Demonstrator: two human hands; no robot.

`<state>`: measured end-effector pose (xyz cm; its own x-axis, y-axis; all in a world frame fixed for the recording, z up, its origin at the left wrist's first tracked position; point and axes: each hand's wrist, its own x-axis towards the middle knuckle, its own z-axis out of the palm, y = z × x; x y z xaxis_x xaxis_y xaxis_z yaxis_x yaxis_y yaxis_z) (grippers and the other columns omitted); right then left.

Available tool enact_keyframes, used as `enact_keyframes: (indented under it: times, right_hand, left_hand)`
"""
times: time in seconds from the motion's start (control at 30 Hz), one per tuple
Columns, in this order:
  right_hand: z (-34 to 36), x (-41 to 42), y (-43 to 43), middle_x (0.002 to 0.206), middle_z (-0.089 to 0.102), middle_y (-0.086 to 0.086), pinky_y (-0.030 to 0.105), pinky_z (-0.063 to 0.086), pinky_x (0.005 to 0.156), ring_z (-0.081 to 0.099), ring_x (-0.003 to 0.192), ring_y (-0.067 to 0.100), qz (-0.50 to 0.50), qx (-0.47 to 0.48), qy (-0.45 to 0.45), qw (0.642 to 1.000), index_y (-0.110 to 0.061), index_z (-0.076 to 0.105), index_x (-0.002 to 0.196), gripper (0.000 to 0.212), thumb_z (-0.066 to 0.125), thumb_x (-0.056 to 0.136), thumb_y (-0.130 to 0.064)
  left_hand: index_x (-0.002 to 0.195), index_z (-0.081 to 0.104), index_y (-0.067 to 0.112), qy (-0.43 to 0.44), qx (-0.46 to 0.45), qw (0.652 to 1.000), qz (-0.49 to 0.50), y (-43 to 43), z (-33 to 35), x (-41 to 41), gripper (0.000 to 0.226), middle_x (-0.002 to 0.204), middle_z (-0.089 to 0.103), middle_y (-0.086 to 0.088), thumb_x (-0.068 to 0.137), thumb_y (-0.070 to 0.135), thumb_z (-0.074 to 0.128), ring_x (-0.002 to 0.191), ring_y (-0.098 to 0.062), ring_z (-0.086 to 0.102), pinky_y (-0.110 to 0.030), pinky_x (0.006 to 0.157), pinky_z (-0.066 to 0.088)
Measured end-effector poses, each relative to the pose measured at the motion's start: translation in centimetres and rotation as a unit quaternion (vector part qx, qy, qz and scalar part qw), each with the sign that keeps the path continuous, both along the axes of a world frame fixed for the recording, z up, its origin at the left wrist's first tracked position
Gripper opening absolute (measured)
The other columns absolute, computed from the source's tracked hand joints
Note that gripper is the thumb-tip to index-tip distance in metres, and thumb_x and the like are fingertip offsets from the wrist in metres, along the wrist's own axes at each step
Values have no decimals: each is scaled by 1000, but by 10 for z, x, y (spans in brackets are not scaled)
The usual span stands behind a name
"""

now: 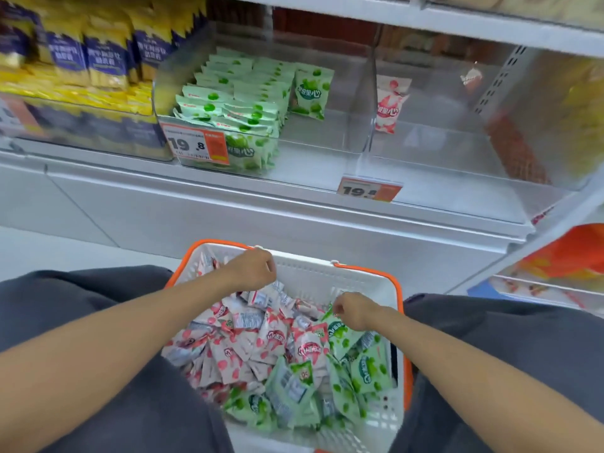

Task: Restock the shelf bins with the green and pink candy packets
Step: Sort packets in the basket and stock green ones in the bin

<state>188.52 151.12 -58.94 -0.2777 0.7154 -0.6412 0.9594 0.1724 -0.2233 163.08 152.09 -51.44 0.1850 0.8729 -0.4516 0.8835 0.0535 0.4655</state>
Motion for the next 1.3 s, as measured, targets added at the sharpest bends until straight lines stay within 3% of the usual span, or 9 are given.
enact_keyframes:
  times: [0.2, 0.3, 0.4, 0.53, 0.6, 0.73, 0.9, 1.1, 1.3]
  right_hand:
    - [-24, 28, -8, 127, 57, 20, 30, 43, 69, 58, 103, 31, -59, -90, -72, 992, -1, 58, 118, 27, 45, 96, -10]
    - [-29, 18, -19, 84, 54, 8, 28, 38, 57, 54, 72, 21, -138, -104, -53, 984, 4, 50, 129, 37, 50, 94, -9]
    - [-37, 3, -21, 68, 40, 0, 21, 28, 46, 38, 56, 10, -185, -42, -58, 980, -11, 57, 88, 10, 49, 91, -6]
    - [-23, -21, -13, 100, 70, 6, 26, 54, 69, 65, 90, 17, -146, 25, 7, 989, -6, 71, 98, 17, 55, 92, -9]
    - [9, -35, -5, 112, 70, 9, 32, 52, 90, 65, 101, 22, -110, 86, 77, 987, -6, 73, 104, 24, 54, 92, -6]
    - [85, -55, 11, 116, 67, 2, 28, 44, 91, 60, 104, 17, 9, 123, 190, 974, -12, 67, 117, 27, 58, 93, -9]
    - [142, -50, 24, 56, 54, -19, 13, 39, 53, 53, 53, -4, -90, 109, 350, 926, -14, 62, 113, 23, 65, 91, -10]
    - [154, -38, 39, 116, 65, 5, 36, 54, 90, 64, 106, 18, -125, 56, 336, 932, -16, 56, 126, 46, 74, 84, -14]
    - [190, -44, 54, 93, 71, 10, 37, 53, 75, 62, 80, 15, -117, 115, 321, 933, -4, 68, 97, 18, 75, 81, -7]
  left_hand:
    - [96, 68, 19, 16, -18, 998, -60, 3, -12, 9, 16, 105, 66, 6, 92, 22, 54, 97, -15, 61, -38, 91, 51]
    - [97, 67, 22, 19, -21, 997, -73, 3, -14, 15, 16, 106, 64, 9, 92, 23, 51, 97, -13, 59, -39, 92, 51]
    - [99, 67, 19, 7, -23, 997, -79, 0, -11, 19, 16, 108, 64, 6, 93, 22, 53, 97, -14, 58, -35, 91, 49]
    - [118, 62, 10, -24, -47, 997, -64, -6, -7, 18, 25, 109, 59, 1, 95, 17, 57, 96, -17, 55, -26, 83, 42]
    - [135, 50, 12, -29, -33, 997, -61, -5, -7, 16, 46, 134, 53, -6, 91, 19, 64, 117, -21, 53, -29, 96, 43]
    - [153, 25, 20, -50, -25, 993, -104, -4, -1, 16, 97, 154, 34, 1, 76, 40, 81, 139, -21, 36, -34, 113, 33]
    - [92, 70, 17, -217, -47, 974, -47, -5, 10, 26, 21, 87, 74, 2, 77, 24, 83, 80, -18, 70, -23, 70, 55]
    - [99, 70, 8, -287, 24, 956, 49, 0, 21, 25, 21, 94, 74, -12, 81, 16, 78, 82, -29, 71, -29, 67, 59]
    - [98, 73, 8, -263, 107, 958, 32, 17, 54, 14, 26, 82, 74, 1, 77, 20, 82, 67, -5, 66, -28, 65, 56]
